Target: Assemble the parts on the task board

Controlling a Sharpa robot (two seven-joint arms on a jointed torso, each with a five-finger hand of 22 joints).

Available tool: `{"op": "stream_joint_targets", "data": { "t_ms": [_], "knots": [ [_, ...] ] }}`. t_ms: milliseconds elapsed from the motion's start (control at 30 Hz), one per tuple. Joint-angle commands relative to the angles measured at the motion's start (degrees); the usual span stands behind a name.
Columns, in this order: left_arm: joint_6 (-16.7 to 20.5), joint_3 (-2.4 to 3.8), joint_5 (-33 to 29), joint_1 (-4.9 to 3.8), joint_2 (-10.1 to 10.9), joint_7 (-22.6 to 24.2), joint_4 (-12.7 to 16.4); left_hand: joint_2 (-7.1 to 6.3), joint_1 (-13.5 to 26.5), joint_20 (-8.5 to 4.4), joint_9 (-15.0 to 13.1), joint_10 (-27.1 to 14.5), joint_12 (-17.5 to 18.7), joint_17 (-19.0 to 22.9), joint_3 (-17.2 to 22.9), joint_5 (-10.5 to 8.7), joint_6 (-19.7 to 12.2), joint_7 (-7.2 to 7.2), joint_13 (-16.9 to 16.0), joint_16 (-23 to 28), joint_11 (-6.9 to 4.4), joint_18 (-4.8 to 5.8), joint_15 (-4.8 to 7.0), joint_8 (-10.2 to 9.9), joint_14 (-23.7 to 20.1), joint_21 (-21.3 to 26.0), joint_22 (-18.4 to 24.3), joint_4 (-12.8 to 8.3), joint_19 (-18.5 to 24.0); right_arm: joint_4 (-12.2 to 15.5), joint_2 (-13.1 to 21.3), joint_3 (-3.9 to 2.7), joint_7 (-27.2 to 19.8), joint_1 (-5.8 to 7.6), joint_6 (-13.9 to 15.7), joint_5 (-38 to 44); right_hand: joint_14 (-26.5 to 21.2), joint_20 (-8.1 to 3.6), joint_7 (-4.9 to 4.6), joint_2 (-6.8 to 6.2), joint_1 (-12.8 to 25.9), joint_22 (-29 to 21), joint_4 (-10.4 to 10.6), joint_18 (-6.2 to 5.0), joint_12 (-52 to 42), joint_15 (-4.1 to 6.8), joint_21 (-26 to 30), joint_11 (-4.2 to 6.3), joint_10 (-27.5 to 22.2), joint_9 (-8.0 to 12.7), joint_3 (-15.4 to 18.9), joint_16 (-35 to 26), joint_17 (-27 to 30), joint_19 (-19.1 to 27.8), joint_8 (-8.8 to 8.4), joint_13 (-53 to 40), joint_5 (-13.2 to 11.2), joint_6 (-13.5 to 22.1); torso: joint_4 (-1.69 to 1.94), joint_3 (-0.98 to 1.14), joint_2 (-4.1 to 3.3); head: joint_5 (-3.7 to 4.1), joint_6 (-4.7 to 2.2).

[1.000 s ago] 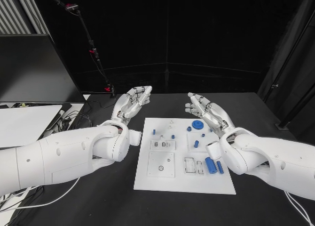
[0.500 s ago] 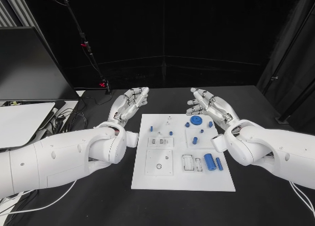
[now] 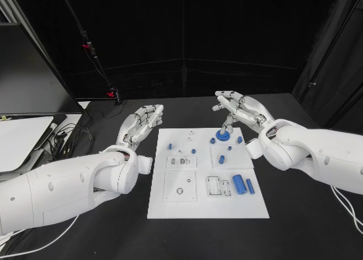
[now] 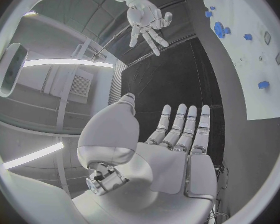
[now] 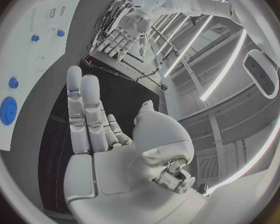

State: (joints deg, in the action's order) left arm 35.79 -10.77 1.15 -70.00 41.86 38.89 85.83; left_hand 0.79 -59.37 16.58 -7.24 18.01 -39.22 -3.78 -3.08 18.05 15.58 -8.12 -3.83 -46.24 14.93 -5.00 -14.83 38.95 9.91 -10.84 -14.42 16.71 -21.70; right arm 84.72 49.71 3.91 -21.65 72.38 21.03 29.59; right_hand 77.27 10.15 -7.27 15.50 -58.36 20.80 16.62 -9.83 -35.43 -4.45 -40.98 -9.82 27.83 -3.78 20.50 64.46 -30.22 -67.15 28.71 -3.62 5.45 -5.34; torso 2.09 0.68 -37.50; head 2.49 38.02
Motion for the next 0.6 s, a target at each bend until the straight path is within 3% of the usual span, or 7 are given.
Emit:
{"op": "stream_joint_targets", "data": {
  "t_ms": [33, 100, 133, 233, 333, 433, 600],
  "knots": [
    [-0.4, -0.03, 0.5, -0.13, -0.3, 18.4, 0.0, 0.3, -0.4, -0.13, 0.1, 0.1, -0.2, 0.1, -0.2, 0.11, 0.0, -8.88, 0.1, -0.1, 0.05, -0.6, 0.01, 0.2, 0.5, -0.2, 0.0, 0.1, -0.4, -2.0, -0.4, -0.04, 2.1, 0.85, -3.3, 5.1, 5.9, -0.45, -6.6, -0.23, -2.1, 9.5, -0.1, 0.58, -0.2, 0.28, -10.0, 0.25, 3.0, -0.4, -0.7, 12.5, -21.9, -3.4, 4.83, 0.0, 1.3, -4.7, 0.66, -0.14, -0.84, 1.27, -0.44],
    [-0.4, -0.06, 0.5, -0.13, -0.5, 18.4, -0.1, 0.33, -0.4, -0.12, 0.1, 0.1, -0.2, 0.1, -0.2, 0.11, -0.1, -8.88, 0.1, -0.1, 0.06, -0.61, 0.01, 0.2, 0.5, -0.2, -0.1, 0.1, -0.4, -3.5, -0.7, -0.04, 2.5, 1.16, -3.4, 7.4, 8.2, -0.38, -6.7, -0.9, -4.7, 19.1, -0.6, 1.71, -0.2, -0.21, -18.2, -0.16, 5.2, -1.4, -1.2, 17.2, -31.9, -6.2, 10.78, 0.0, 2.2, -14.1, 0.97, -0.19, -1.12, 1.65, -0.58],
    [-0.5, -0.09, 0.5, -0.13, -0.6, 18.4, -0.1, 0.38, -0.4, -0.11, 0.2, 0.1, -0.2, 0.1, -0.2, 0.11, -0.1, -8.89, 0.1, -0.1, 0.06, -0.61, 0.01, 0.1, 0.5, -0.3, -0.1, 0.1, -0.5, -4.2, -0.8, -0.04, 2.7, 1.28, -3.3, 8.8, 8.9, -0.38, -6.55, -1.29, -6.4, 22.4, -1.0, 1.95, 0.1, -0.3, -21.2, -0.39, 6.3, -1.2, -1.6, 18.5, -35.0, -7.0, 10.43, 0.1, 3.2, -17.7, 1.05, -0.21, -1.22, 1.73, -0.6],
    [-0.6, -0.23, 0.5, -0.13, -0.7, 18.3, -0.3, 0.4, -0.4, -0.1, 0.2, 0.1, -0.2, 0.1, -0.2, 0.11, -0.1, -8.89, 0.1, -0.1, 0.06, -0.61, 0.01, 0.1, 0.5, -0.3, -0.2, 0.1, -0.7, -6.1, -1.3, -0.04, 3.2, 1.51, -2.7, 13.3, 9.4, -0.13, -6.17, -2.27, -11.4, 29.0, -1.2, 2.35, 1.8, -0.05, -27.5, 0.43, 8.9, 0.2, -2.5, 20.7, -39.8, -6.6, 5.28, 0.1, 4.0, -25.0, 1.32, -0.24, -1.5, 1.83, -0.51],
    [-0.6, -0.34, 0.5, -0.12, -0.8, 18.3, -0.4, 0.47, -0.5, -0.09, 0.2, 0.0, -0.2, 0.1, -0.2, 0.11, -0.1, -8.89, 0.1, 0.0, 0.06, -0.61, 0.01, 0.1, 0.5, -0.4, -0.2, 0.1, -0.7, -7.3, -1.7, -0.04, 3.6, 1.61, -1.3, 17.2, 9.8, -0.13, -5.31, -3.19, -16.0, 35.8, -3.5, 3.41, 2.4, 0.45, -32.2, 0.86, 11.4, 0.1, -4.1, 21.6, -42.4, -8.4, 2.78, 0.0, 2.3, -29.0, 1.6, -0.26, -1.76, 2.0, -0.48],
    [-0.8, -0.43, 0.5, -0.1, -0.8, 18.2, -0.6, 0.55, -0.5, -0.07, 0.2, 0.0, -0.1, 0.1, -0.2, 0.11, -0.2, -8.89, 0.1, 0.0, 0.07, -0.62, 0.01, 0.1, 0.5, -0.5, -0.4, 0.1, -0.9, -8.8, -2.3, -0.04, 4.3, 1.66, -0.1, 21.8, 10.0, -0.79, -4.18, -4.19, -20.0, 40.9, -5.7, 4.16, 3.7, 1.23, -35.7, 1.74, 14.1, 0.1, -6.1, 22.2, -43.8, -10.0, -0.31, 0.1, -1.8, -32.5, 1.71, -0.31, -1.97, 2.14, -0.55],
    [-0.9, -0.53, 0.5, -0.07, -0.8, 18.2, -0.9, 0.73, -0.5, -0.04, 0.3, -0.1, -0.1, 0.1, -0.2, 0.1, -0.2, -8.89, 0.1, 0.0, 0.07, -0.63, 0.0, 0.1, 0.5, -0.5, -0.4, 0.1, -1.0, -11.2, -4.1, -0.04, 6.9, 1.69, 1.1, 29.9, 10.1, -1.51, -3.08, -5.7, -26.1, 51.7, -9.2, 6.12, 6.8, 1.97, -41.6, 2.7, 17.8, 0.2, -8.9, 22.7, -45.2, -14.4, -4.78, 0.2, -2.3, -38.0, 1.66, -0.4, -1.91, 2.26, -0.21]
  ]
}}
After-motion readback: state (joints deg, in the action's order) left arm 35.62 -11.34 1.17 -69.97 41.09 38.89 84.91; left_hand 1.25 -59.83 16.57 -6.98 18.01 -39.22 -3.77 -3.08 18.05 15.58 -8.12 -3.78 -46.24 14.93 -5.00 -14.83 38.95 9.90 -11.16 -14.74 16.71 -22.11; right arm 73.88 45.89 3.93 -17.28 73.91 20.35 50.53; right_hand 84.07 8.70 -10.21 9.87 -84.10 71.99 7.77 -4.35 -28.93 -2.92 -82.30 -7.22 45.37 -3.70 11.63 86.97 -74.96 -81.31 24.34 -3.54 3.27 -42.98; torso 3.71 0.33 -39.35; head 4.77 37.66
